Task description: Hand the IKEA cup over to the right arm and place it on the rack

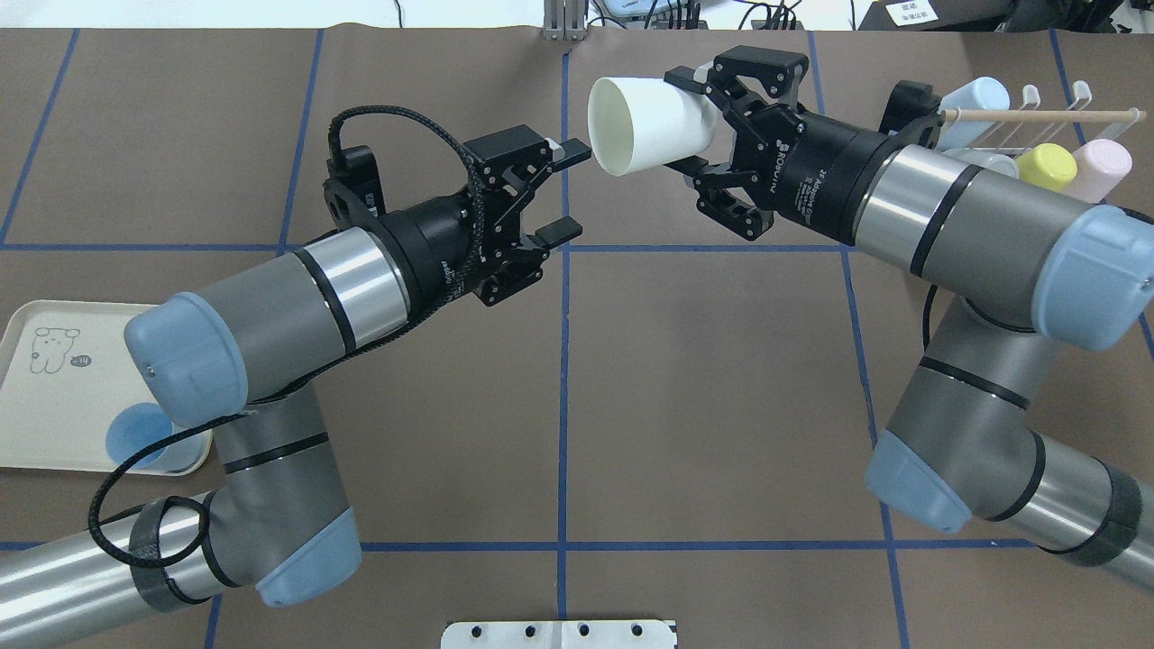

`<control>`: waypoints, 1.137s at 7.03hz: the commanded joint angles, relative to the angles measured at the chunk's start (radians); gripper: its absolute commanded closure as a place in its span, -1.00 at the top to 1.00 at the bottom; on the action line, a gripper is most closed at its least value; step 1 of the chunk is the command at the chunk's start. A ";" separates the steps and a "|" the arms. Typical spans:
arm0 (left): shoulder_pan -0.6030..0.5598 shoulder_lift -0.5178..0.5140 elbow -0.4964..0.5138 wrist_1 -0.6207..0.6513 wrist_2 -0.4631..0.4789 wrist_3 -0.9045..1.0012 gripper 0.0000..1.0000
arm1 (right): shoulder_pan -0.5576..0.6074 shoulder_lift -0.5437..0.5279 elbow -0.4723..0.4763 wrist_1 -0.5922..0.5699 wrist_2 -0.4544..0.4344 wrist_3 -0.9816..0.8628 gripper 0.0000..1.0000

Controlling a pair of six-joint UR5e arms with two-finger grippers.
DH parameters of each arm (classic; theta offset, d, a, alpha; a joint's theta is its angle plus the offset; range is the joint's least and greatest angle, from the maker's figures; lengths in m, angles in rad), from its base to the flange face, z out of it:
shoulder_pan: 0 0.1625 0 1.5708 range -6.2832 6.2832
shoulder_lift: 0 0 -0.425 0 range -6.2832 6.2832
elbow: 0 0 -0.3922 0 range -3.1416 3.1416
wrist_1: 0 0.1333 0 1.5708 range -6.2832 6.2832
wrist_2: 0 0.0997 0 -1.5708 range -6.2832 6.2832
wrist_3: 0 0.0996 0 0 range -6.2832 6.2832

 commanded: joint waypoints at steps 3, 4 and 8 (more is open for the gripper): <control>0.001 0.083 -0.007 0.005 -0.007 0.169 0.98 | 0.155 -0.047 -0.011 -0.336 -0.066 -0.608 -0.52; 0.001 0.083 0.000 0.005 -0.005 0.171 0.98 | 0.218 -0.054 -0.030 -0.408 -0.068 -0.771 -0.52; 0.005 0.084 0.018 0.007 -0.002 0.171 0.99 | 0.473 -0.041 -0.339 -0.414 -0.069 -1.196 -0.50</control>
